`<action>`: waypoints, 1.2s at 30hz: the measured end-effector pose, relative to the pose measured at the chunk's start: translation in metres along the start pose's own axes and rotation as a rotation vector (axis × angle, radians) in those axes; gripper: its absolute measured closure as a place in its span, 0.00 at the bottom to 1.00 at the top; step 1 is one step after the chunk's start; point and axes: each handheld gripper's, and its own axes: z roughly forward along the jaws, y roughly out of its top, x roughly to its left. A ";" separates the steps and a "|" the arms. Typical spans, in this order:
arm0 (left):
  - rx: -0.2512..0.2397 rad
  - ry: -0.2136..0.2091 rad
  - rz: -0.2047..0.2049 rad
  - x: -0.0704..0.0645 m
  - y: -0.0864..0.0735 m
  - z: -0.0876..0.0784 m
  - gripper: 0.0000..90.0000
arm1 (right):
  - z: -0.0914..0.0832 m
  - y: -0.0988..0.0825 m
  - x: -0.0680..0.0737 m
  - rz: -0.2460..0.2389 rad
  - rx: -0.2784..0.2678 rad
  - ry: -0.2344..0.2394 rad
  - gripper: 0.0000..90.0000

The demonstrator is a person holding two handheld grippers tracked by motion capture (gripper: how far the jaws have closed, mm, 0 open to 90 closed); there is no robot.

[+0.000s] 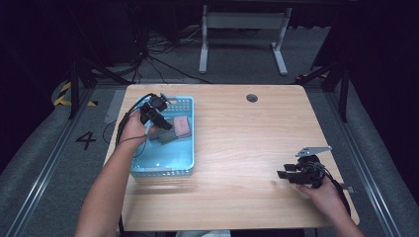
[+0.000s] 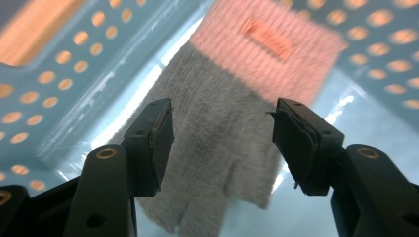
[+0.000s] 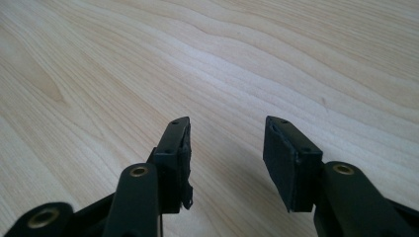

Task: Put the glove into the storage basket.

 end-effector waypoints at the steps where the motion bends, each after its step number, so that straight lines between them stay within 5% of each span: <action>1: -0.018 -0.005 -0.001 -0.002 -0.001 -0.005 0.46 | 0.001 0.001 0.000 -0.005 0.000 0.003 0.60; 8: -0.111 -0.014 0.010 -0.031 -0.010 -0.033 0.45 | 0.007 0.011 -0.001 -0.030 -0.003 0.035 0.59; 20: -0.215 -0.034 0.052 -0.110 -0.036 -0.078 0.46 | 0.025 0.031 -0.003 -0.078 0.019 0.078 0.58; 29: -0.275 -0.083 0.088 -0.160 -0.063 -0.084 0.47 | 0.029 0.033 -0.001 -0.088 0.026 0.083 0.57; 36: -0.289 -0.127 0.138 -0.189 -0.080 -0.070 0.48 | 0.029 0.030 -0.002 -0.089 0.029 0.082 0.58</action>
